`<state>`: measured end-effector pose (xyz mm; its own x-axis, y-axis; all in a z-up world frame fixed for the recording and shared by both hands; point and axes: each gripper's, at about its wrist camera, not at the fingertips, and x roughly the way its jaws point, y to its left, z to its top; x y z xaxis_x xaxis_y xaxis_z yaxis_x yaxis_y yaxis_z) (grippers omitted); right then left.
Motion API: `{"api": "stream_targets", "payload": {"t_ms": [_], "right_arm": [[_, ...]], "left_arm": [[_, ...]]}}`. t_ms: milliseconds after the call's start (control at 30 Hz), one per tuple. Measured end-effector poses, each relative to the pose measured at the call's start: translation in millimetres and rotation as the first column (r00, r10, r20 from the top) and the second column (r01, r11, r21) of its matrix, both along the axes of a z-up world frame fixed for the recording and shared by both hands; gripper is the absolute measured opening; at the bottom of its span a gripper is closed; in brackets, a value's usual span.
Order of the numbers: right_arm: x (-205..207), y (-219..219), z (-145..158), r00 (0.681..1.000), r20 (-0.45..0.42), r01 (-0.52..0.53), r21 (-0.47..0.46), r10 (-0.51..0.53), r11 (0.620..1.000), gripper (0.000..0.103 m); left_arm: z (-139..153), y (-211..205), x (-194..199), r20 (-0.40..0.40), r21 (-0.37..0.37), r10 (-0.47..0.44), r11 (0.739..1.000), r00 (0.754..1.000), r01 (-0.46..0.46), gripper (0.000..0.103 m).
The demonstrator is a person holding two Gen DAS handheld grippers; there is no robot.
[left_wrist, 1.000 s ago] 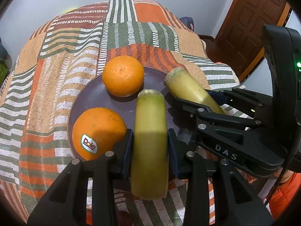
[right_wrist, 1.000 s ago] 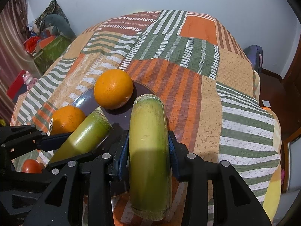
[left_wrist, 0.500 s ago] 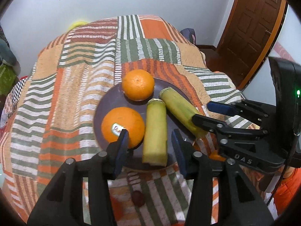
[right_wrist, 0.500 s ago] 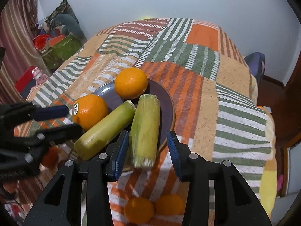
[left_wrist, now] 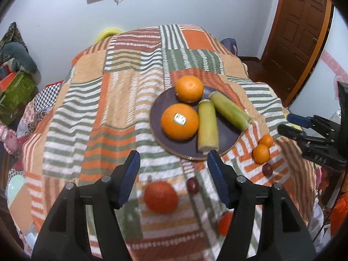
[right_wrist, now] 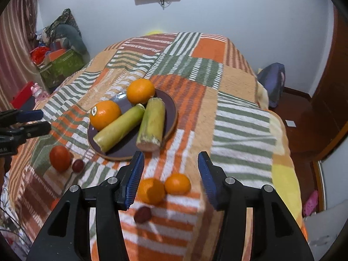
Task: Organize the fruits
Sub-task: 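Grasp a red tomato with the left gripper while the right grasps a tangerine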
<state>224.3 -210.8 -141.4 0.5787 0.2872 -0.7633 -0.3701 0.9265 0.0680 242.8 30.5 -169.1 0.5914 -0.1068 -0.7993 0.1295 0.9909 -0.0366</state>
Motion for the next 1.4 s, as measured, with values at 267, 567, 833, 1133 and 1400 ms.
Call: {"api": "stream_targets", "payload": {"t_ms": [267,567,833,1133,1400], "right_arm": [[-16,-7,-8,0.999,-0.025,0.019,-0.002,-0.019,1.000,0.062],[-22,-1,-29,0.997,-0.071,0.027,-0.003,-0.027,1.000,0.063],[-16,9,-46,0.993,-0.122,0.004,0.028,0.000,1.000,0.063],[-11,20,-60,0.989,-0.149,-0.010,0.045,0.017,0.999,0.054],[-7,30,-59,0.991,-0.130,-0.031,0.027,0.034,0.999,0.044]], "left_arm": [[-23,14,-19,-0.072,-0.001,0.013,1.000,0.997,-0.014,0.068],[-65,19,-23,-0.171,-0.001,0.020,1.000,0.985,-0.020,0.068],[-77,20,-14,-0.175,-0.003,0.020,1.000,0.984,-0.021,0.066],[-87,17,-9,-0.185,-0.021,0.009,1.000,0.983,-0.013,0.049],[-84,19,-10,-0.178,-0.034,0.015,0.999,0.984,-0.022,0.049]]}}
